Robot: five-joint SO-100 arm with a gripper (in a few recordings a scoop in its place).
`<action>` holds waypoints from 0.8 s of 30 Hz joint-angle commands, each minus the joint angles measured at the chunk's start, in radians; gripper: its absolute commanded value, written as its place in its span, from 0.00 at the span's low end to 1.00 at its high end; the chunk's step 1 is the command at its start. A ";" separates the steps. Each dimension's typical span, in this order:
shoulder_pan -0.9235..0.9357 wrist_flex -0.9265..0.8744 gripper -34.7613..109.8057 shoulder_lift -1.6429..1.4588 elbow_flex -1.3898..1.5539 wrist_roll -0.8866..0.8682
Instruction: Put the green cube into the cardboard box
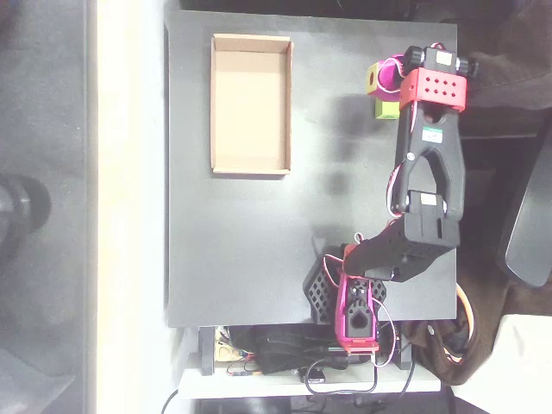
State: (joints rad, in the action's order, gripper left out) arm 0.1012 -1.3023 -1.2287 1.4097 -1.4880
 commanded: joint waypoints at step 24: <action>0.023 -0.005 0.54 0.123 -0.003 -0.006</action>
State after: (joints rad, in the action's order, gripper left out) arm 0.1197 -1.2931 -1.1014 1.4021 -1.4849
